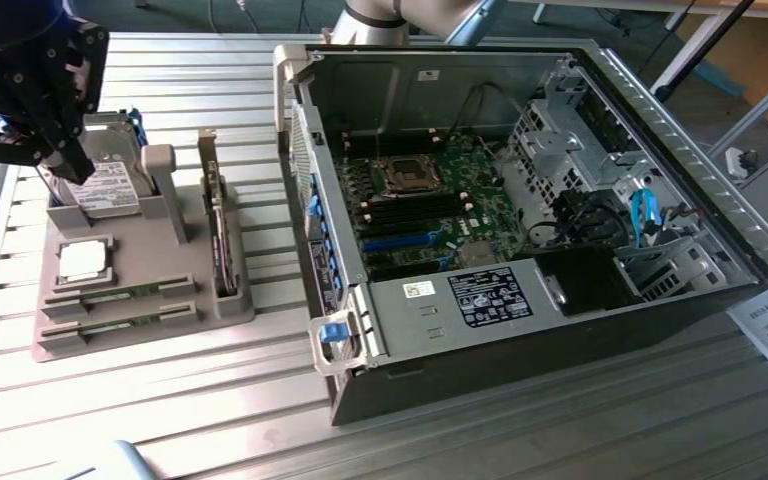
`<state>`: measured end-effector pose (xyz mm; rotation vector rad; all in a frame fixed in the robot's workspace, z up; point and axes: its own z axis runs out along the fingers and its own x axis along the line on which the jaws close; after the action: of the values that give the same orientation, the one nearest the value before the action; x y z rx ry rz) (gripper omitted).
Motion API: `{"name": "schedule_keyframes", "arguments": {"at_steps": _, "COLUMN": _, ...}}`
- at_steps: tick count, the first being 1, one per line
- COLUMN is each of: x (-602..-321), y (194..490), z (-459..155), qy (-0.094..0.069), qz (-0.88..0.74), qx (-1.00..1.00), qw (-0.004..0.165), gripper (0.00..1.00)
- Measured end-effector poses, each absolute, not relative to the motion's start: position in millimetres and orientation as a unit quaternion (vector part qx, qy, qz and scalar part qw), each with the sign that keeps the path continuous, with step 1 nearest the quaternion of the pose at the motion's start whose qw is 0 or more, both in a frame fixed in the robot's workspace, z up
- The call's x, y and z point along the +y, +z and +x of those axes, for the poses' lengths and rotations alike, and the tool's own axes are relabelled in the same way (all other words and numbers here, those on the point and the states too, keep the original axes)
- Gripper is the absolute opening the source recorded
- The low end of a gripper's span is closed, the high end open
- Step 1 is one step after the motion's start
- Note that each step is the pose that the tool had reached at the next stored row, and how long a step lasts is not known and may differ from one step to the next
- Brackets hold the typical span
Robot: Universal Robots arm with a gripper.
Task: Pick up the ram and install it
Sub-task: 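Pick up the ram and move it above insertion slot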
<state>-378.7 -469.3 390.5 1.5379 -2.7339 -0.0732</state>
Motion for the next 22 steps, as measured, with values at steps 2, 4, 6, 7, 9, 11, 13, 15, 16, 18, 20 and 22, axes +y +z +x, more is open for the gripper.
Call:
{"name": "schedule_keyframes", "arguments": {"at_steps": 2, "x": -469.3, "y": 390.5, "z": -378.7, "qy": -0.023, "qz": 0.508, "qx": -0.861, "qw": 0.002, "gripper": 0.1}}
{"name": "schedule_keyframes", "arguments": {"at_steps": 4, "x": -469.3, "y": 390.5, "z": -378.7, "qy": -0.023, "qz": 0.524, "qx": -0.851, "qw": 0.003, "gripper": 0.1}}
{"name": "schedule_keyframes", "arguments": {"at_steps": 6, "x": -469.4, "y": 390.5, "z": -378.7, "qy": -0.023, "qz": 0.549, "qx": -0.835, "qw": 0.004, "gripper": 0.1}}
{"name": "schedule_keyframes", "arguments": {"at_steps": 7, "x": -469.4, "y": 390.5, "z": -378.7, "qy": -0.023, "qz": 0.56, "qx": -0.828, "qw": 0.004, "gripper": 0.1}}
{"name": "schedule_keyframes", "arguments": {"at_steps": 9, "x": -469.4, "y": 390.5, "z": -378.7, "qy": -0.023, "qz": 0.579, "qx": -0.815, "qw": 0.004, "gripper": 0.1}}
{"name": "schedule_keyframes", "arguments": {"at_steps": 11, "x": -469.4, "y": 390.5, "z": -378.7, "qy": -0.023, "qz": 0.604, "qx": -0.797, "qw": 0.005, "gripper": 0.1}}
{"name": "schedule_keyframes", "arguments": {"at_steps": 13, "x": -469.4, "y": 390.4, "z": -378.7, "qy": -0.023, "qz": 0.624, "qx": -0.781, "qw": 0.006, "gripper": 0.1}}
{"name": "schedule_keyframes", "arguments": {"at_steps": 15, "x": -469.4, "y": 390.5, "z": -378.7, "qy": -0.023, "qz": 0.645, "qx": -0.763, "qw": 0.006, "gripper": 0.1}}
{"name": "schedule_keyframes", "arguments": {"at_steps": 16, "x": -469.4, "y": 390.5, "z": -378.7, "qy": -0.022, "qz": 0.658, "qx": -0.753, "qw": 0.007, "gripper": 0.1}}
{"name": "schedule_keyframes", "arguments": {"at_steps": 18, "x": -469.3, "y": 390.5, "z": -378.7, "qy": -0.022, "qz": 0.679, "qx": -0.734, "qw": 0.007, "gripper": 0.1}}
{"name": "schedule_keyframes", "arguments": {"at_steps": 20, "x": -469.4, "y": 390.5, "z": -378.7, "qy": -0.022, "qz": 0.687, "qx": -0.726, "qw": 0.008, "gripper": 0.1}}
{"name": "schedule_keyframes", "arguments": {"at_steps": 22, "x": -469.4, "y": 390.5, "z": -378.7, "qy": -0.022, "qz": 0.688, "qx": -0.726, "qw": 0.008, "gripper": 0.1}}
